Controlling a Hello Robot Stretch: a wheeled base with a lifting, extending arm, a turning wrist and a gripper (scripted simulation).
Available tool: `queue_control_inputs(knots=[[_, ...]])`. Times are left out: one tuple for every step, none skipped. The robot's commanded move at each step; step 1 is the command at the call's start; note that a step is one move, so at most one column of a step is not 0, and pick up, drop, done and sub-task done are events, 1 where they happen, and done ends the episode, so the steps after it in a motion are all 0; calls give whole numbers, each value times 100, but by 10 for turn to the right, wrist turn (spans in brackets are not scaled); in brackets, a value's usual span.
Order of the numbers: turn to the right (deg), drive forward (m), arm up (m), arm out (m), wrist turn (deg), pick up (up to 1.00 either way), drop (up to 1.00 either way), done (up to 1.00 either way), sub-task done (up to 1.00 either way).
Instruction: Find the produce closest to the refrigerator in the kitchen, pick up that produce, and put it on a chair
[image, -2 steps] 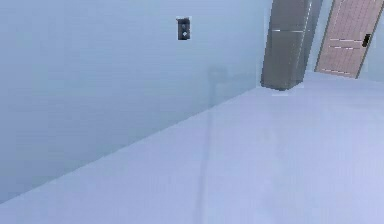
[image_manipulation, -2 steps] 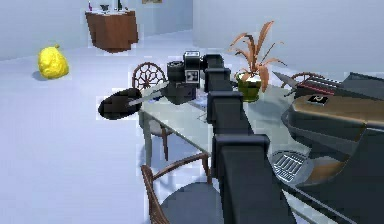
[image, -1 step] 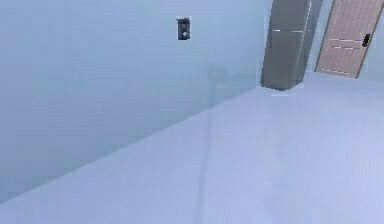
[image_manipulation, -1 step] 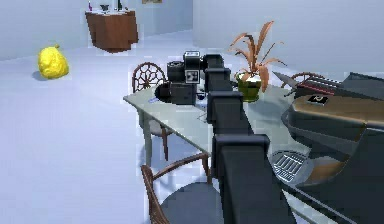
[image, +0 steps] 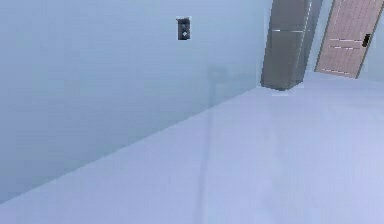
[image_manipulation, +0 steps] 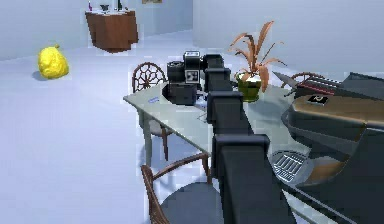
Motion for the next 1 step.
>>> queue_control_inputs(knots=[[0,0,-44,0,0,0,0,0,0]])
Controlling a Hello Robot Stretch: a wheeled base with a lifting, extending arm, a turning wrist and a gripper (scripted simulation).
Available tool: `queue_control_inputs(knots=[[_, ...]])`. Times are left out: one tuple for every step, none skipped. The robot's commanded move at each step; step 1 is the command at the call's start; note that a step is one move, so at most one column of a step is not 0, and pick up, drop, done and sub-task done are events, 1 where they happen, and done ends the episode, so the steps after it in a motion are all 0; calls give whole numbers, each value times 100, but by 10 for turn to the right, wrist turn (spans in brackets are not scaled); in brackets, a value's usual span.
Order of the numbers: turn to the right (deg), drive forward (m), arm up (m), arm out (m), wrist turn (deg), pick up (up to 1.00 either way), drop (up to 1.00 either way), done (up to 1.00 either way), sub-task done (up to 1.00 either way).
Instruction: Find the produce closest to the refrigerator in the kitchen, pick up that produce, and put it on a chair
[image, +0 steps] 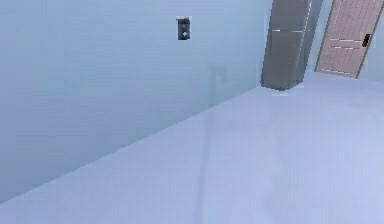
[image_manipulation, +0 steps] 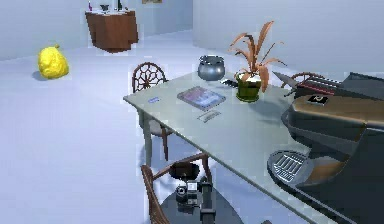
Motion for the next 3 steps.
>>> queue_control_inputs(knots=[[0,0,-32,0,0,0,0,0,0],[0,0,0,0,0,0,100,0,0],[0,0,10,0,0,0,0,0,0]])
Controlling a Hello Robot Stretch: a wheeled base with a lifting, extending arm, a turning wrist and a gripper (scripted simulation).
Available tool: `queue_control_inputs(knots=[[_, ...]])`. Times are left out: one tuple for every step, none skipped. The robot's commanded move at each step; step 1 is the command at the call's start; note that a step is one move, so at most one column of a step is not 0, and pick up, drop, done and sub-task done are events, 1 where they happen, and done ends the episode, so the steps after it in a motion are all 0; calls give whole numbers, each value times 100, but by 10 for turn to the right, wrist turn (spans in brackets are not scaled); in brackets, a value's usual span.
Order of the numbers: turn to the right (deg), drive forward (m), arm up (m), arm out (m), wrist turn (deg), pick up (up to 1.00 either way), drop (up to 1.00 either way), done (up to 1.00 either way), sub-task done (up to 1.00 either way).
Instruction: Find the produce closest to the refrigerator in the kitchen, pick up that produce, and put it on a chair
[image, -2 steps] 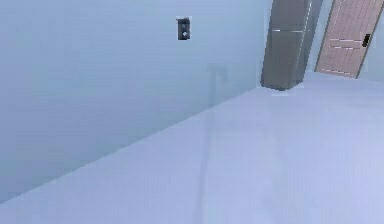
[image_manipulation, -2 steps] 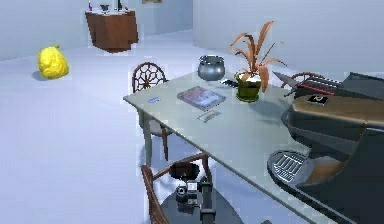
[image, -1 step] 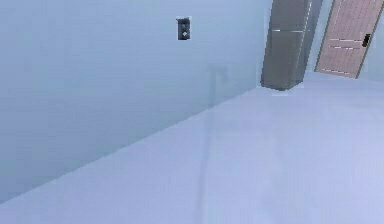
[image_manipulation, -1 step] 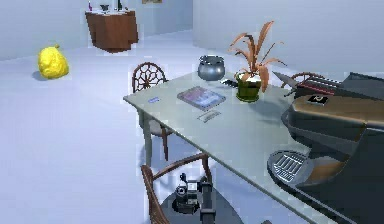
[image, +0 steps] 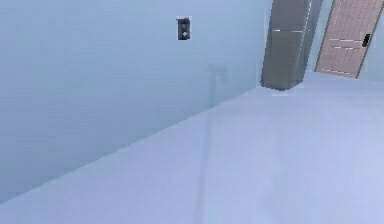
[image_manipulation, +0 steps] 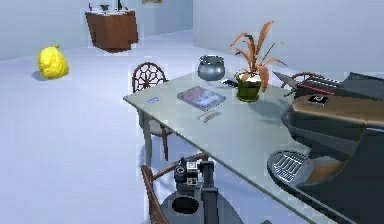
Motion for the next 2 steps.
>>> queue_control_inputs(knots=[[0,0,0,-8,0,0,0,0,0],[0,0,0,0,0,0,0,100,0]])
